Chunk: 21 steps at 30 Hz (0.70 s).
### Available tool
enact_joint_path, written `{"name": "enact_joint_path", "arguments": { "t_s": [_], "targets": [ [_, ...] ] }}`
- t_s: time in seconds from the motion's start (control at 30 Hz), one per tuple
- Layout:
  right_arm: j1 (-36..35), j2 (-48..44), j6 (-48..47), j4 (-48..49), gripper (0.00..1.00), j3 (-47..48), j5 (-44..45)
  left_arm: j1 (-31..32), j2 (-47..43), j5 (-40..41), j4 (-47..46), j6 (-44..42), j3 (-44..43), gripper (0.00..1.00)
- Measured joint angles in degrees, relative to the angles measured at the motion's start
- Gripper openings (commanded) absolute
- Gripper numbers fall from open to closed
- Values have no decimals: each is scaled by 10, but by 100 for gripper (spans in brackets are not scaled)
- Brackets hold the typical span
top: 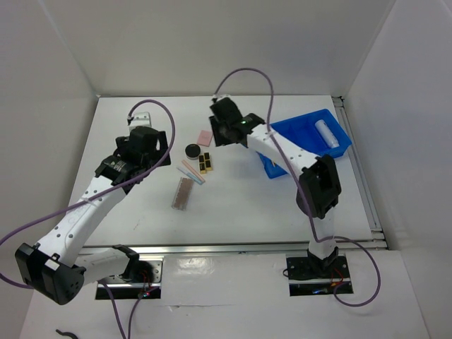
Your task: Organize the makeup
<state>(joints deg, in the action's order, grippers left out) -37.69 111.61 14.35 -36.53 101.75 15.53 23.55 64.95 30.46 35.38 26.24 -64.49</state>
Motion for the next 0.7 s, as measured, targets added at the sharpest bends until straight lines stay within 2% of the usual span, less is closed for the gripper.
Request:
{"name": "enact_joint_path", "arguments": {
  "t_s": [0.23,0.4,0.57,0.7],
  "targets": [
    [-102,124,10,-9,50,103,-41,-2,0,65,51,89,-15,100],
    [-121,184,13,-29,49,117,-63,-13,0,92,82,142,-23,100],
    [-127,217,15,-42,49,146,-74,-27,0,98,92,156,-23,100],
    [-130,248,13,-49,43,206,-75,-27,0,97,95,159,-25,100]
  ]
}}
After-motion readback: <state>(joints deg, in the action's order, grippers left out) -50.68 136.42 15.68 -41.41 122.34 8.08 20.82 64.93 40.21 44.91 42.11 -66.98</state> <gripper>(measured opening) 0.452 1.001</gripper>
